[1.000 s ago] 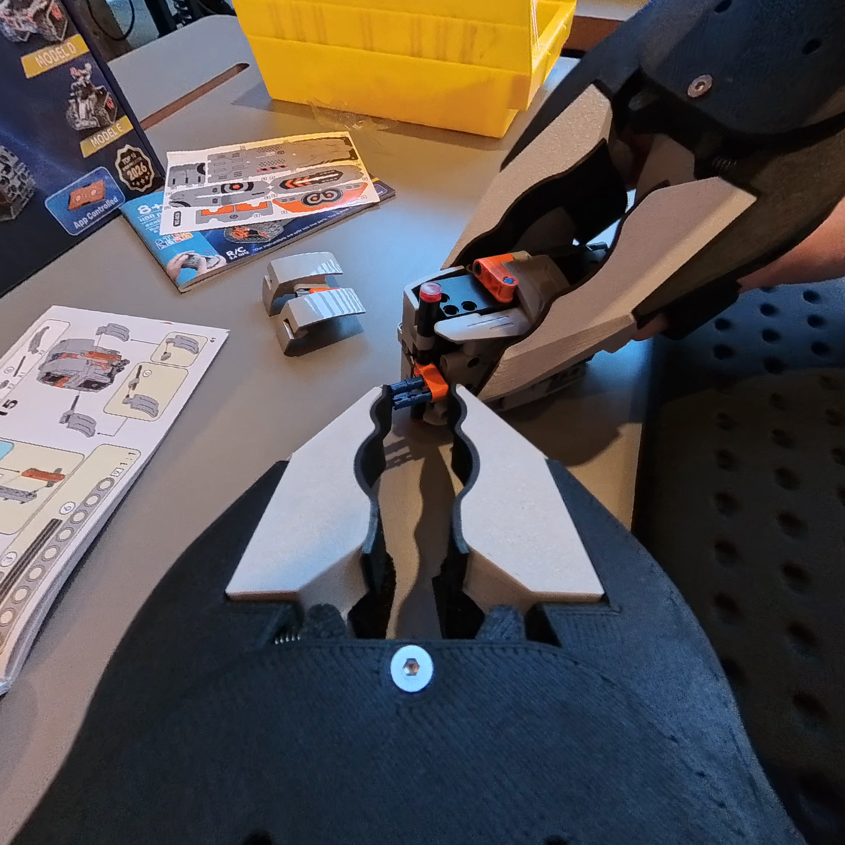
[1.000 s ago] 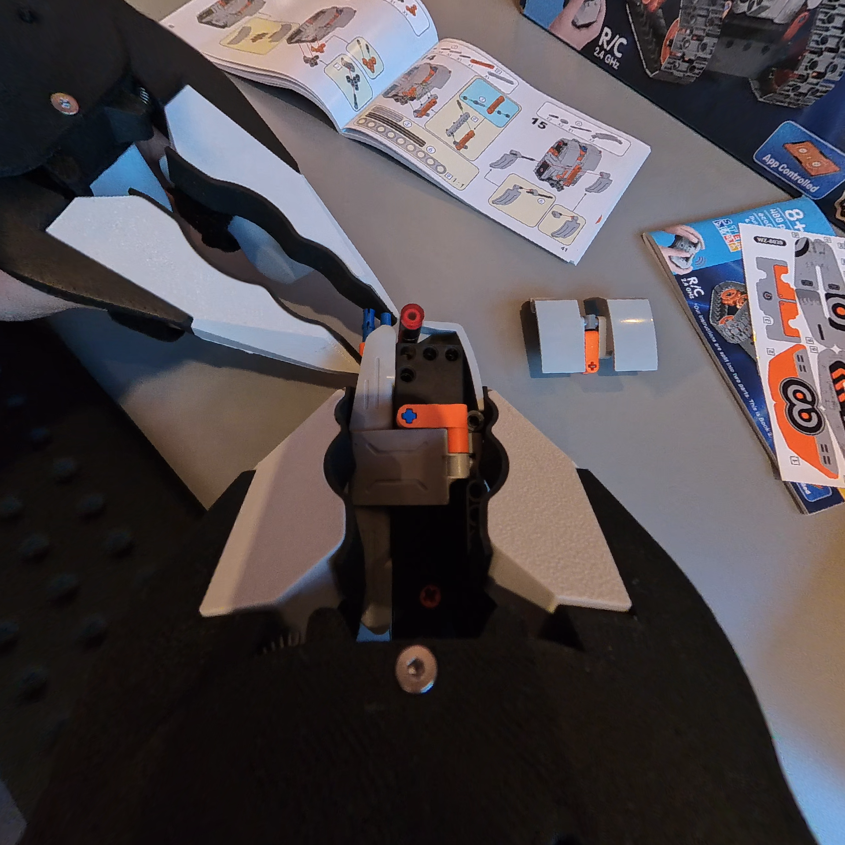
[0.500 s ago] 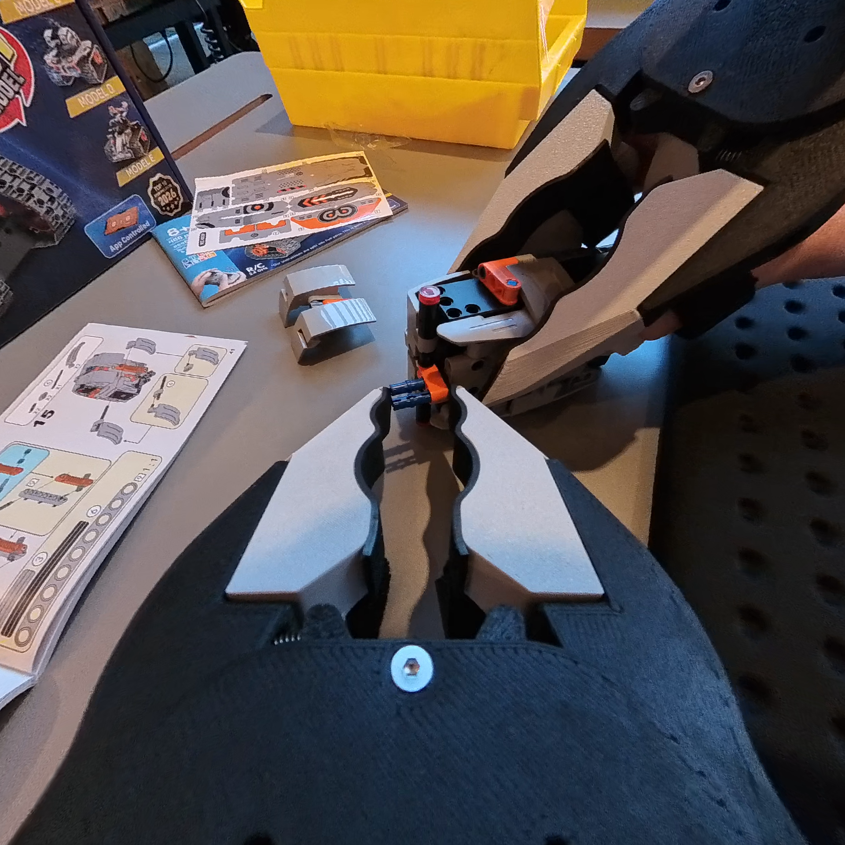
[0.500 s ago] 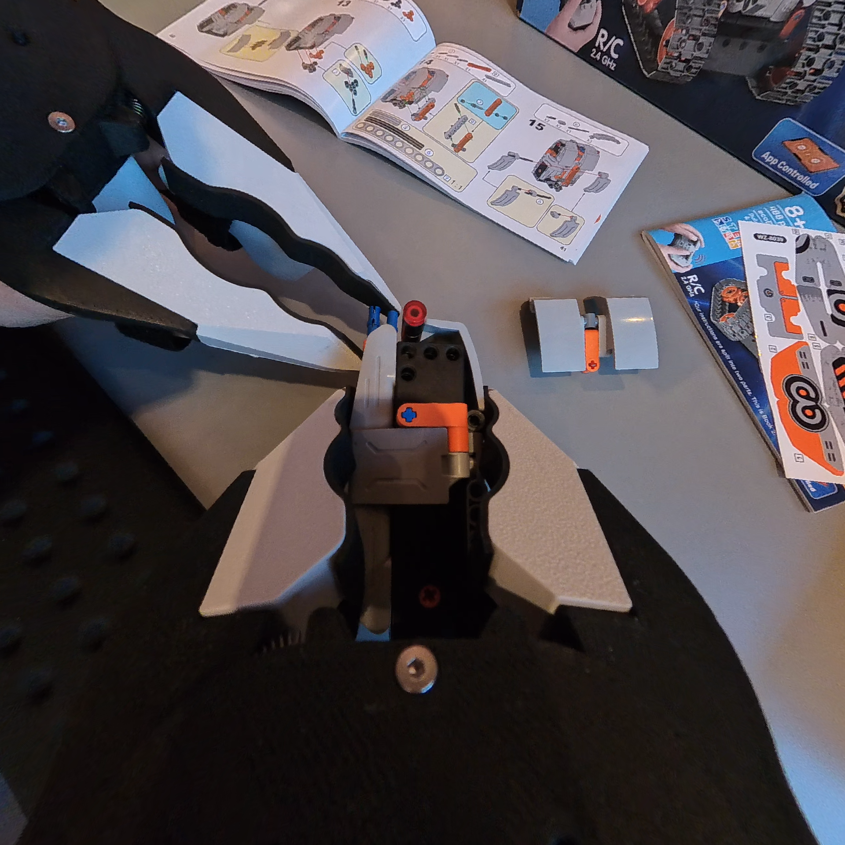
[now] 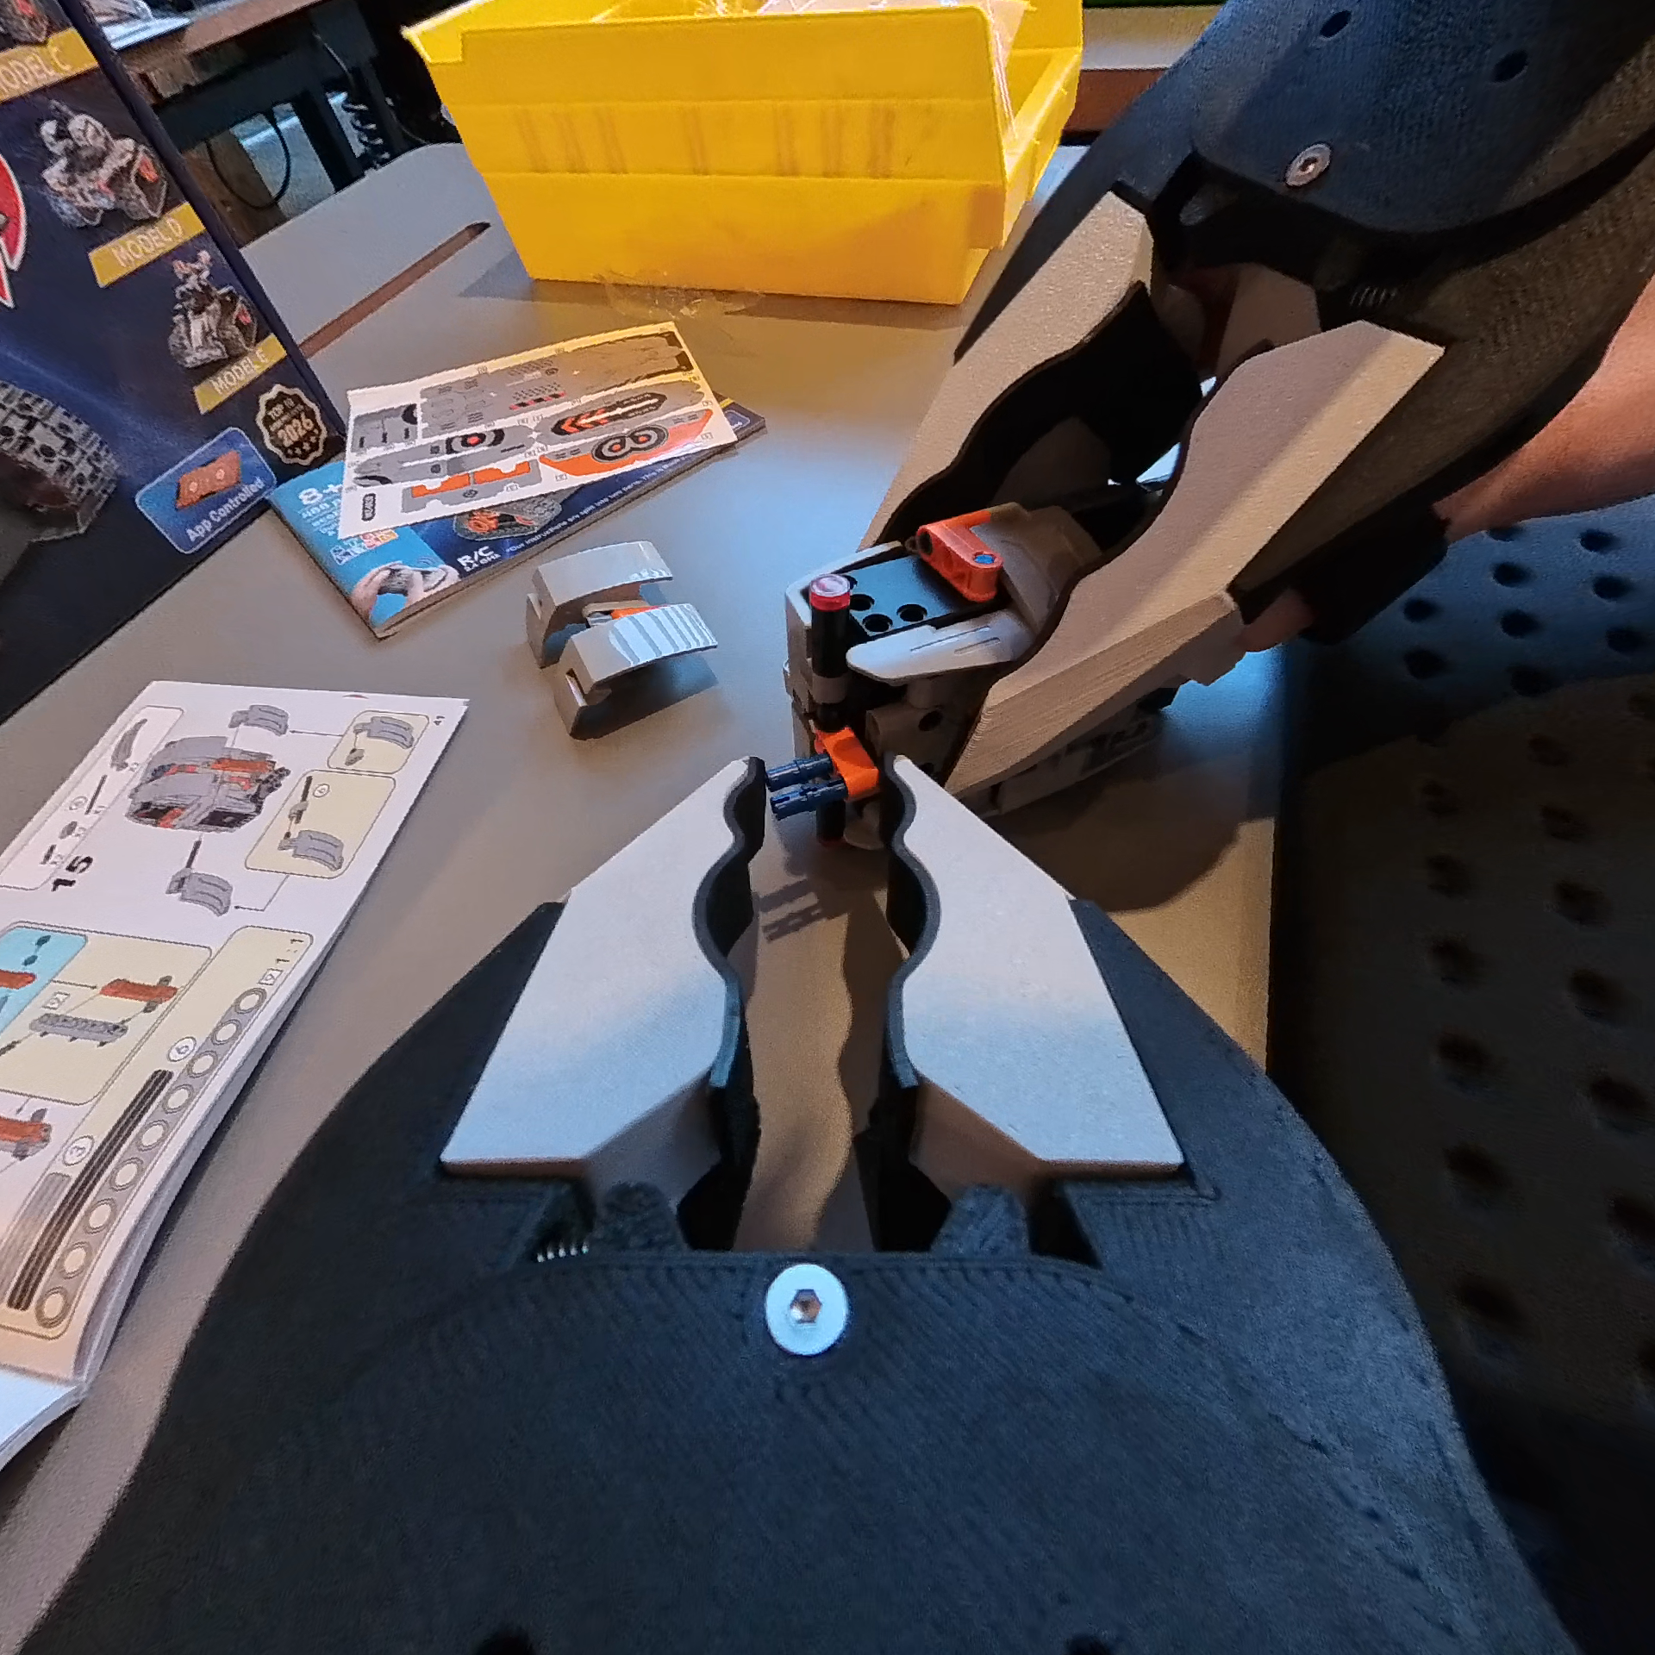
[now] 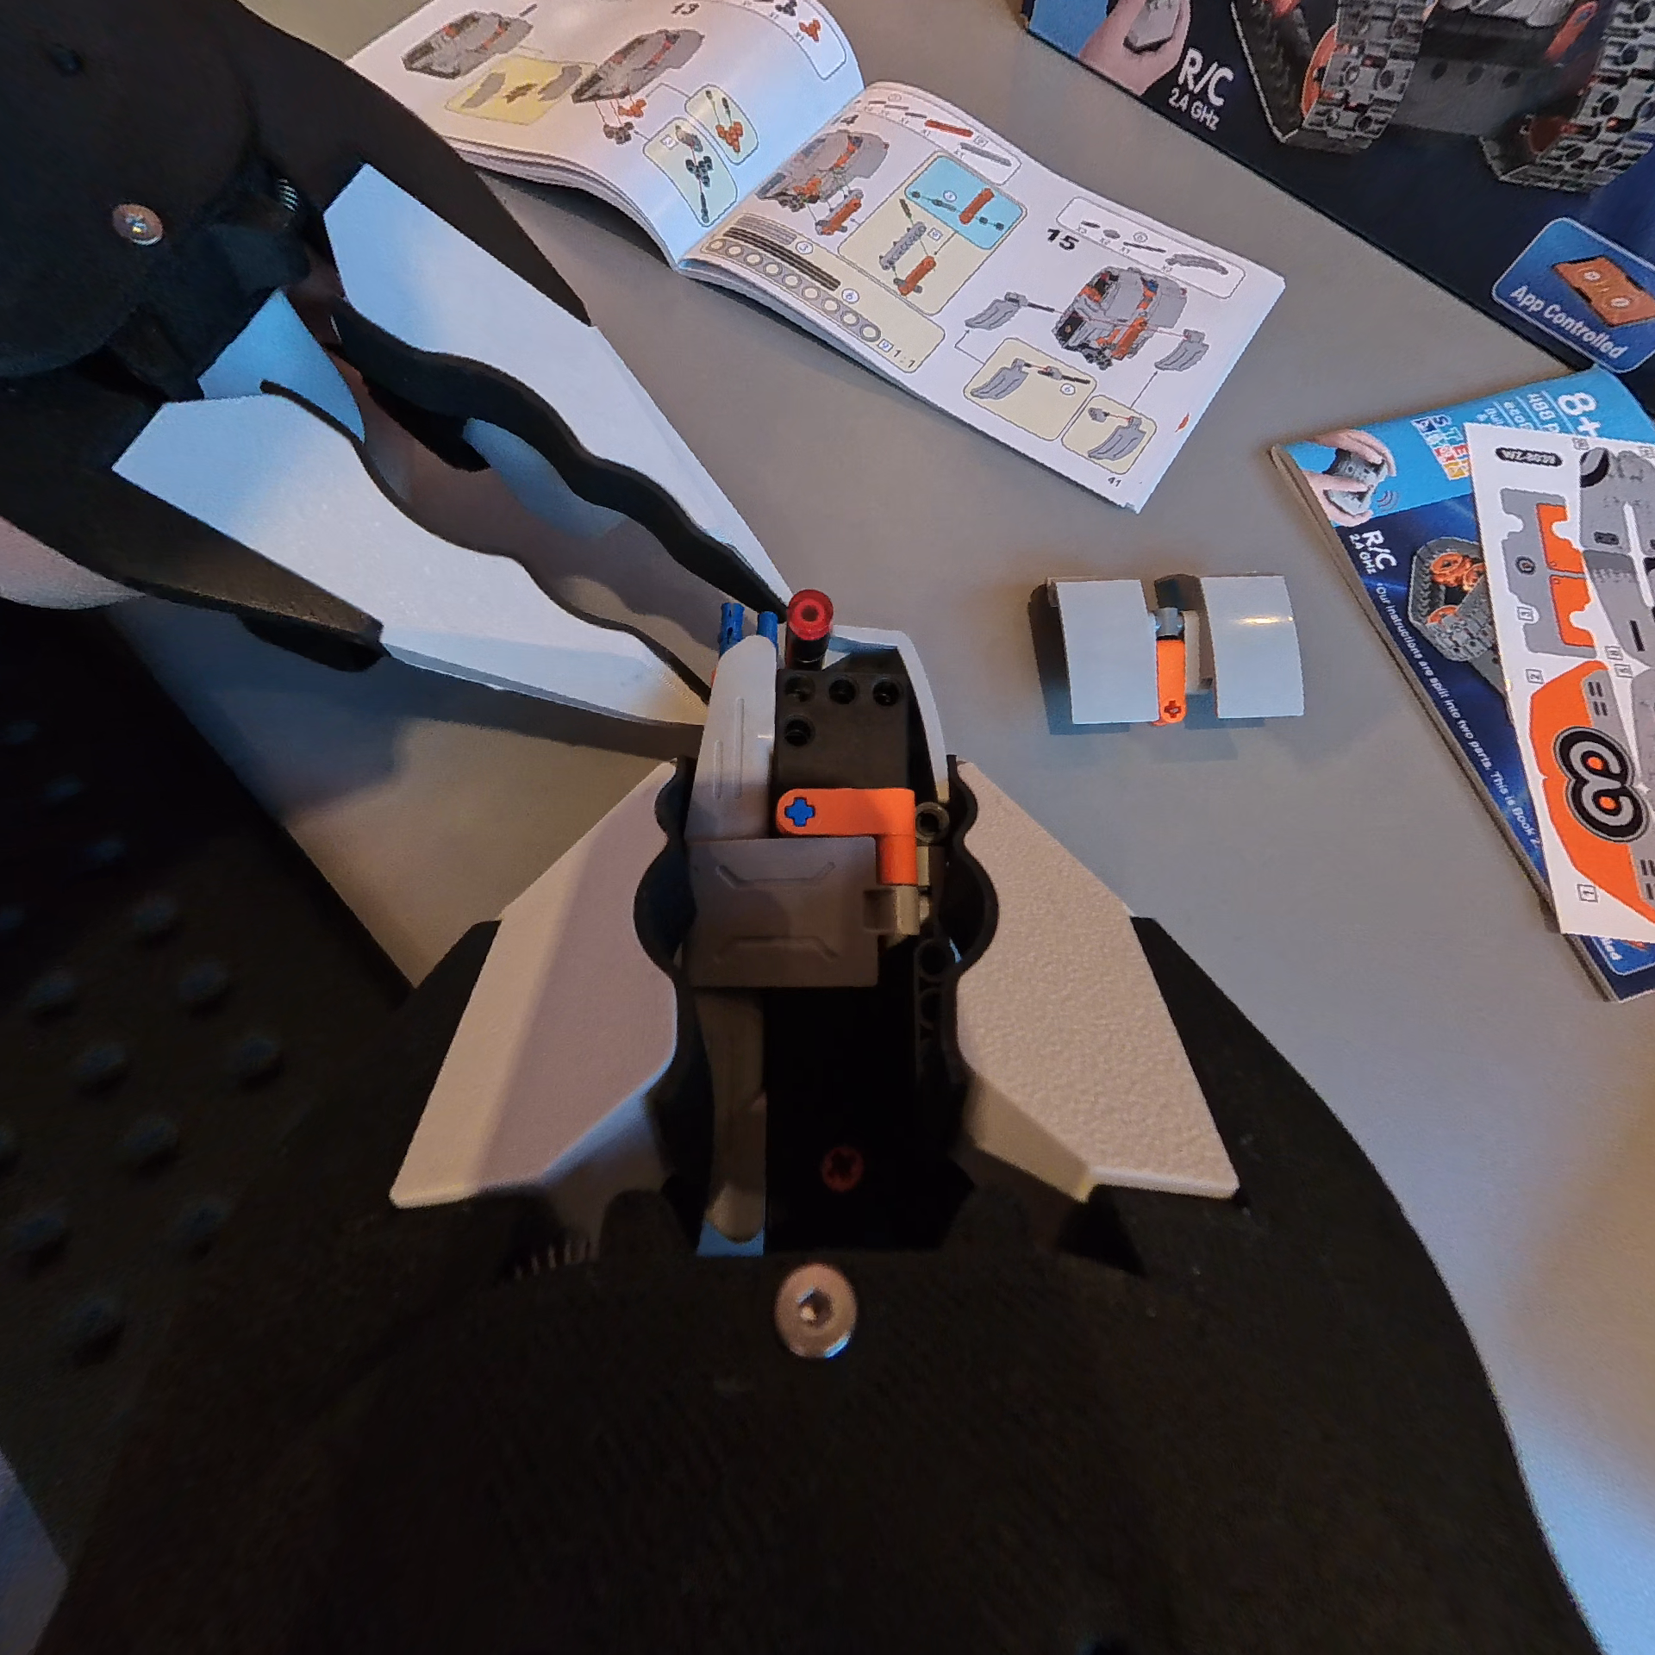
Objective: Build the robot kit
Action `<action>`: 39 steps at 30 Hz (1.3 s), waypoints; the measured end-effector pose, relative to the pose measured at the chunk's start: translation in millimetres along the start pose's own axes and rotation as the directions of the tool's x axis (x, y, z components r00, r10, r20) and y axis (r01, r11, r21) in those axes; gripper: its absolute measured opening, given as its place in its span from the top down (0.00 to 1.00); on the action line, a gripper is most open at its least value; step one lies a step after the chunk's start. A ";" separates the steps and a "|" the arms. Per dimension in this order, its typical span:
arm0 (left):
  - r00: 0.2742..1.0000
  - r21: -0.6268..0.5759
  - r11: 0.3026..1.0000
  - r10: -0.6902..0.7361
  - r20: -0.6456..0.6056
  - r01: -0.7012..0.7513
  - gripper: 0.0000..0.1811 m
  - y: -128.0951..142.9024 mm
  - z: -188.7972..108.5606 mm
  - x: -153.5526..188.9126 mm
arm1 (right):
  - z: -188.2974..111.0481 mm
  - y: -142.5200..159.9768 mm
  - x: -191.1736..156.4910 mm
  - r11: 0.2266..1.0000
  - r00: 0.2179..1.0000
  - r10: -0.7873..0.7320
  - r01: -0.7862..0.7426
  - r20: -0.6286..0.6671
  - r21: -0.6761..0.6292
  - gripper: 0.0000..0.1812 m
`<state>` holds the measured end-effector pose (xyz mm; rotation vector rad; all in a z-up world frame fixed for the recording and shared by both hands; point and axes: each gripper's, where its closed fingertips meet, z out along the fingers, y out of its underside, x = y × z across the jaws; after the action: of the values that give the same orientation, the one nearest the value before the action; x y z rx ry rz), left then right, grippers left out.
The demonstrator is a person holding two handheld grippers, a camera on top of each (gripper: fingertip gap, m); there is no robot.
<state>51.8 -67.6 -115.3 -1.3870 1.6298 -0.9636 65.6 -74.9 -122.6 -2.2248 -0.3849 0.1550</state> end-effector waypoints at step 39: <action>0.995 -0.011 0.996 -0.093 -0.037 0.093 0.88 -0.4 1.8 1.0 | -2.2 0.0 1.3 0.999 0.999 -0.032 0.033 -0.030 0.043 0.71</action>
<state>53.4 -68.7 -115.8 -1.4700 1.6111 -1.0429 67.3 -76.1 -121.2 -2.1741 -0.3982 0.1120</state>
